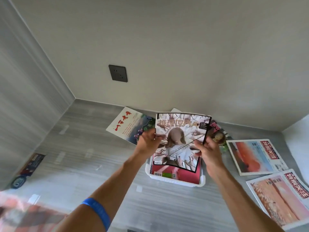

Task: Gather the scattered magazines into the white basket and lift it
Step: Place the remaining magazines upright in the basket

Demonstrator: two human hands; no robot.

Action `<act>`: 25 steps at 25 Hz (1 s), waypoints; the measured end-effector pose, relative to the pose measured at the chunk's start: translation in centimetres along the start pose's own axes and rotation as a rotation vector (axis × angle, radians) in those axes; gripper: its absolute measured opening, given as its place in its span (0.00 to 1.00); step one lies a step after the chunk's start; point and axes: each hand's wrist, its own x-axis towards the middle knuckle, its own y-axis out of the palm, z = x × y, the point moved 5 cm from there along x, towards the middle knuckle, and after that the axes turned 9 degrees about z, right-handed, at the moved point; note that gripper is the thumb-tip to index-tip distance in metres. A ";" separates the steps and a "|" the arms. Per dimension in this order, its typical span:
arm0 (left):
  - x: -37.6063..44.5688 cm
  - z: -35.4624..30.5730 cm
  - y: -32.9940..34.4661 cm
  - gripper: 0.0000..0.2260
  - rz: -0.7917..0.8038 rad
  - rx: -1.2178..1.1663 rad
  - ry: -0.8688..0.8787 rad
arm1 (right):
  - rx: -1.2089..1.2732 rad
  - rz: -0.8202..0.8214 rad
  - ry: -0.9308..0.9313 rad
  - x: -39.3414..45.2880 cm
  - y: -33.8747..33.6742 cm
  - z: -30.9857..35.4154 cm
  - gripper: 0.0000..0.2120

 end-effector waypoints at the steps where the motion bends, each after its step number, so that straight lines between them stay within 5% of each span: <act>1: 1.0 1.1 0.5 0.06 0.011 -0.021 -0.071 | -0.015 -0.003 0.048 0.7 0.1 -1.2 0.10; 3: 1.8 3.9 1.7 0.09 0.024 -0.146 -0.180 | -0.172 -0.106 0.089 1.2 -0.2 -3.1 0.16; 6: 1.4 8.1 1.5 0.15 -0.029 -0.292 -0.321 | -0.603 -0.401 -0.160 0.1 0.7 -2.2 0.26; 10: 0.4 12.9 -2.9 0.11 -0.169 -0.400 -0.513 | -0.850 0.004 -0.405 -1.9 10.5 -3.7 0.20; 13: 1.5 15.0 -6.9 0.14 -0.280 -0.039 -0.386 | -1.122 0.233 -0.246 -2.2 14.8 -8.0 0.24; 20: 12.3 16.5 -0.9 0.23 0.020 0.609 -0.119 | -1.301 0.356 -0.101 -1.7 13.6 -12.4 0.28; 25: 14.3 20.1 0.4 0.24 0.142 0.946 -0.220 | -1.380 0.441 -0.054 -1.5 12.9 -13.4 0.29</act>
